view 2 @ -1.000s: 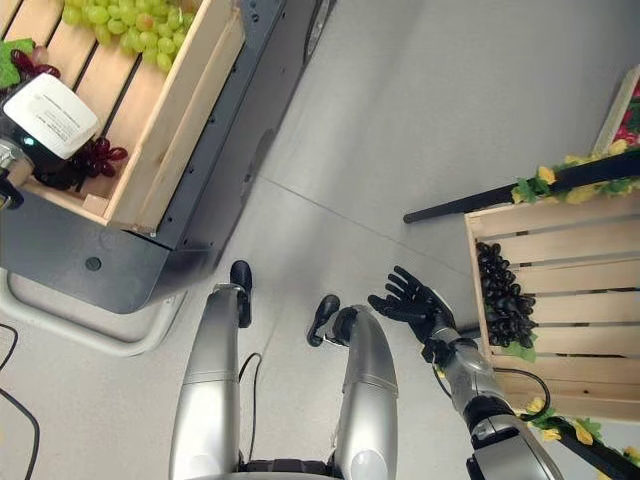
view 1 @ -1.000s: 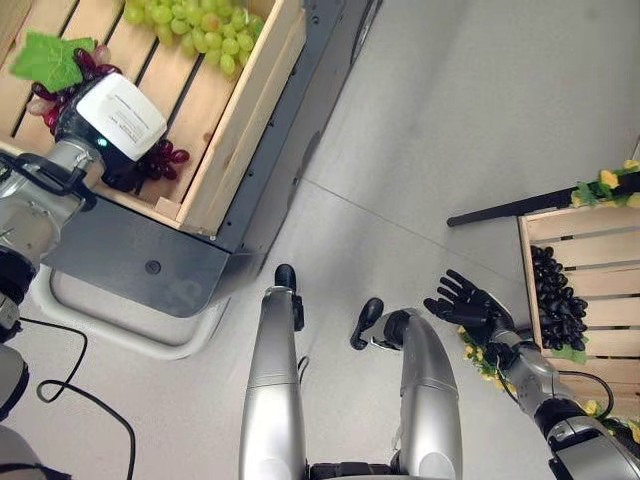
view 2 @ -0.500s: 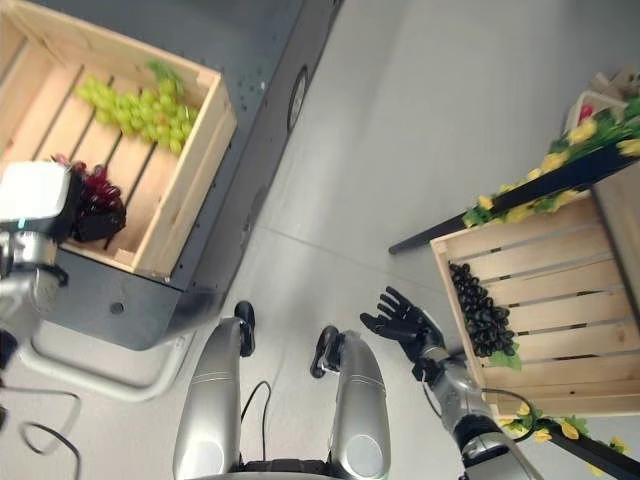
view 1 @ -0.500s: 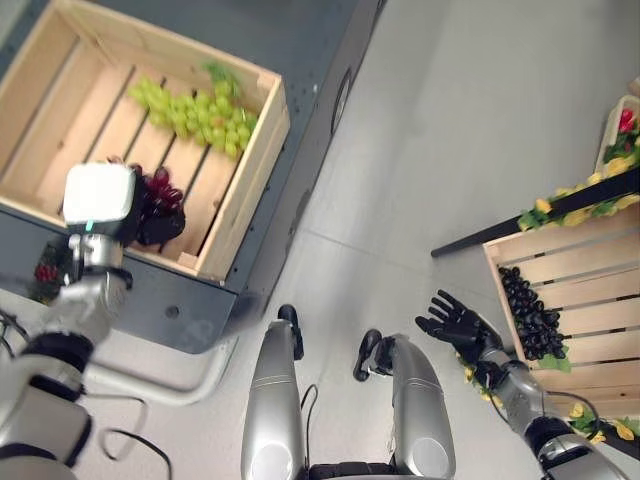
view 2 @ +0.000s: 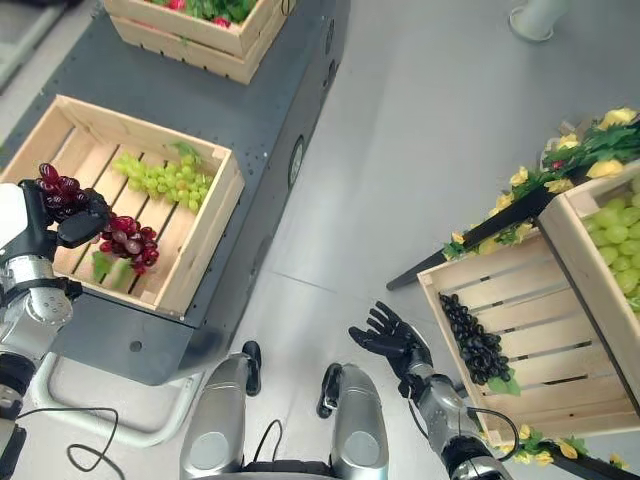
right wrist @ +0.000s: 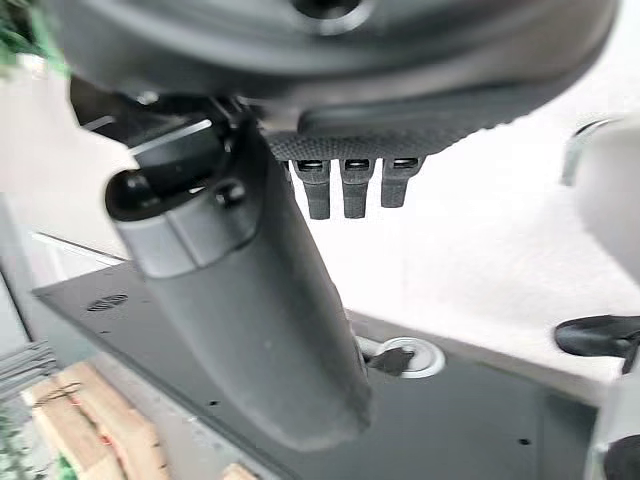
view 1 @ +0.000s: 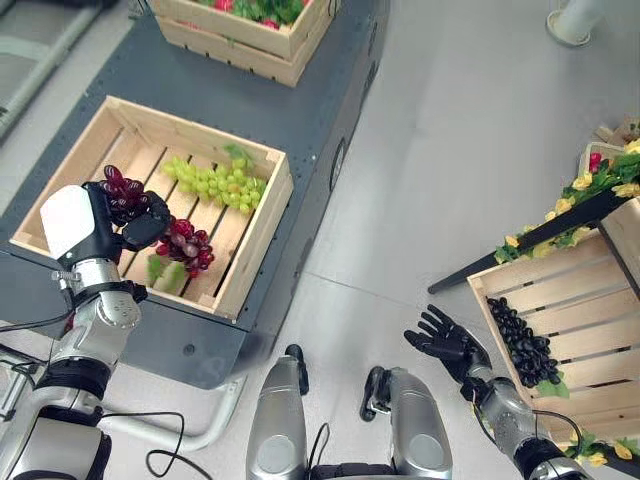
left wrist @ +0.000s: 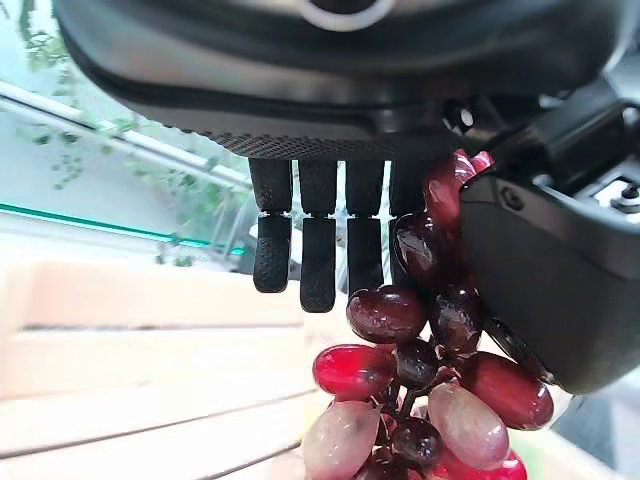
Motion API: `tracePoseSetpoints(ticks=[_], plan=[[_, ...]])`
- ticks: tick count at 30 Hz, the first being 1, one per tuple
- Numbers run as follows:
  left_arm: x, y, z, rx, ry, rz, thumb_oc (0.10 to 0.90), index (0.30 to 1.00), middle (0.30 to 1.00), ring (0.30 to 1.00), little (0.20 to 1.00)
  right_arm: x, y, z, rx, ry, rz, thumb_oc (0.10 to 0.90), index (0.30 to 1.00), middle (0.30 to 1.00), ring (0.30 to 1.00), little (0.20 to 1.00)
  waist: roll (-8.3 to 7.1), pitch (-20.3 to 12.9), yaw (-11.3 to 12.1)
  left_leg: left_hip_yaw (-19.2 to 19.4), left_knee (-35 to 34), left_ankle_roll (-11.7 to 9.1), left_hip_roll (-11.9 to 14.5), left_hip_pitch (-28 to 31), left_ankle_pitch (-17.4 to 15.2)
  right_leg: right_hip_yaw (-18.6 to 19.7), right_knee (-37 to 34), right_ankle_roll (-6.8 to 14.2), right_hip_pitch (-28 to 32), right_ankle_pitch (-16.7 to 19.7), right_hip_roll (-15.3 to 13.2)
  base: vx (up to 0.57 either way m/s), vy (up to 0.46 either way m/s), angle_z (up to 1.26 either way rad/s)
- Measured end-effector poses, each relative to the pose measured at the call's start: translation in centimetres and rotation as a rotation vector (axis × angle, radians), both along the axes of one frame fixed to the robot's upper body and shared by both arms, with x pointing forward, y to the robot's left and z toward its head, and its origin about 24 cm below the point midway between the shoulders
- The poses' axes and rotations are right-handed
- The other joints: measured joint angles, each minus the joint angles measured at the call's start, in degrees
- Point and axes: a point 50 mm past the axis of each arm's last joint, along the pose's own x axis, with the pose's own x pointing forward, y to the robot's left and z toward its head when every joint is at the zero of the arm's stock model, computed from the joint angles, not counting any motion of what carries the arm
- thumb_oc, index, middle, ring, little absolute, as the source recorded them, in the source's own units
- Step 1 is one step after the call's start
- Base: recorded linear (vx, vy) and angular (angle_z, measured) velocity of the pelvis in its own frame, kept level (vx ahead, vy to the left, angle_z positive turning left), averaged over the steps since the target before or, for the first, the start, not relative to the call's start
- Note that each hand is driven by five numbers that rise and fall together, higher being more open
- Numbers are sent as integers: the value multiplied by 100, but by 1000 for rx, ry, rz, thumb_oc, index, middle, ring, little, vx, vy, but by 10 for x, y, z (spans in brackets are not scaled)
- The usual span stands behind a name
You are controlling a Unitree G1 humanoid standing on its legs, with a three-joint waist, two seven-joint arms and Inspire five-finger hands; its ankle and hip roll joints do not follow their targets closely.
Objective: Pick up the fruits from the basket on one side to the basket on the other side
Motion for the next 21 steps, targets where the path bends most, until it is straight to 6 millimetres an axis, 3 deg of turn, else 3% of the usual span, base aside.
tracePoseSetpoints(ticks=[2, 7, 13, 17, 21], plan=[[-2, -2, 4, -6, -27, -14, 400, 300, 300, 300, 300, -4, 4, 1, -2, -10, 18, 800, 900, 900, 900, 900, 44, -19, 4, 21, -319, -20, -18, 333, 84, 4, -260, 20, 295, 70, 35, 75, -90, -2], [-1, -14, 8, -4, -39, -81, 400, 300, 300, 300, 300, -17, 11, -6, 19, 14, 22, 800, 900, 900, 900, 900, 252, -647, -22, -13, -1483, -75, -86, 1018, 533, -124, -1303, 47, 936, 432, 197, 44, -75, 5], [5, -29, 18, -1, -64, -182, 400, 300, 300, 300, 300, -1, 29, 17, 28, -100, 52, 800, 900, 900, 900, 900, 502, -1333, -58, -168, -2668, -94, -142, 1736, 943, -151, -2447, 120, 1645, 846, 406, -8, -76, 3], [8, -40, 22, 6, -73, -255, 400, 300, 300, 300, 300, 9, 51, 34, 9, -190, 131, 800, 900, 900, 900, 900, 546, -1713, -78, -251, -3209, -49, -194, 2005, 1153, -140, -3131, 197, 1985, 1106, 477, -54, -74, 7], [17, -54, 31, 32, -69, -337, 400, 300, 300, 300, 300, 23, 63, 49, -26, -254, 171, 800, 900, 900, 900, 900, 560, -1792, -44, -293, -3612, -11, -237, 2166, 1334, -131, -3788, 255, 2231, 1430, 542, -80, -75, 3]])
